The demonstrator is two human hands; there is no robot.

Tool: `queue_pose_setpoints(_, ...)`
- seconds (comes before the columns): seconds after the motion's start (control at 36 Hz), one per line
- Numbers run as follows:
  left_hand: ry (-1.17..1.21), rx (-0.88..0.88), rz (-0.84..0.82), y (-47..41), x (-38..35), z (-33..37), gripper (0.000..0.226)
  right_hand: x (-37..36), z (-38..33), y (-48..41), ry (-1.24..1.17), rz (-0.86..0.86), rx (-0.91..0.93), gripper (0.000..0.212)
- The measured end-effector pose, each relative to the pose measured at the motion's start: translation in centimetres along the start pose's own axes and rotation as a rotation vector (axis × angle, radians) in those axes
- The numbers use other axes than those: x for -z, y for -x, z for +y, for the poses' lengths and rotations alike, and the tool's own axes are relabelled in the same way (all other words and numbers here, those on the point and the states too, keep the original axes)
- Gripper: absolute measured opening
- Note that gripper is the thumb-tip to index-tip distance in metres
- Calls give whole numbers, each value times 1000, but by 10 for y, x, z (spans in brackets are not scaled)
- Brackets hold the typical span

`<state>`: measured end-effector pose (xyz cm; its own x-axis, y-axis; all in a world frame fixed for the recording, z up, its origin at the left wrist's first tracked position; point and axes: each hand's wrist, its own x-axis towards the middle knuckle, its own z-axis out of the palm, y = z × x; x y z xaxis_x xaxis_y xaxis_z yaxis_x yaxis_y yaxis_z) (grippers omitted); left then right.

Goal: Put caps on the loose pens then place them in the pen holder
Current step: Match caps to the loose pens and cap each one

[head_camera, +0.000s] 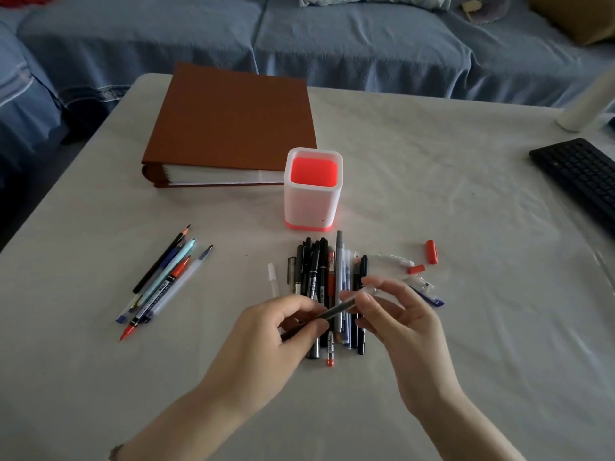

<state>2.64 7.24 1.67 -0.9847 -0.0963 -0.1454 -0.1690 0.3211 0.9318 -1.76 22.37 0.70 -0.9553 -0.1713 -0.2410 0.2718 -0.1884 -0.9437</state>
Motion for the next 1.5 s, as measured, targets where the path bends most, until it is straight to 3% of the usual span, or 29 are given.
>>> queue_pose_setpoints(0.28,38,2,36,-2,-1,2,20,-7,7,-1,-45,0,105,12)
queue_pose_setpoints(0.39,129,70,12,-6,1,2,19,-11,7,-1,-11,-20,118,22)
queue_pose_setpoints(0.53,0,4,24,-9,3,-7,9,-17,16,-3,-39,35,48,12)
queue_pose_setpoints(0.64,-172,-64,7,-11,14,-17,6,-26,17,-9,-16,23,59,23)
queue_pose_setpoints(0.69,-263,-58,50,-11,25,-29,10,-24,16,-17,34,57,96,25)
queue_pose_setpoints(0.78,-575,-100,287,-16,49,-59,16,-15,13,-31,189,123,145,30)
queue_pose_setpoints(0.86,-788,-51,411,-22,75,-86,19,-6,9,-47,330,114,183,22)
queue_pose_setpoints(0.97,-918,58,423,-27,91,-100,27,-1,16,-67,598,100,199,10)
queue_pose_setpoints(1.17,-1062,118,374,-36,89,-103,28,-8,31,-66,985,28,284,30)
queue_pose_setpoints(1.28,-1091,258,352,-41,84,-98,11,-7,36,-64,1038,-24,289,30)
queue_pose_setpoints(1.42,-1118,277,302,-46,74,-91,11,7,37,-57,1021,8,312,21)
queue_pose_setpoints(1.5,-1075,172,261,-47,64,-80,8,26,34,-55,1046,52,343,16)
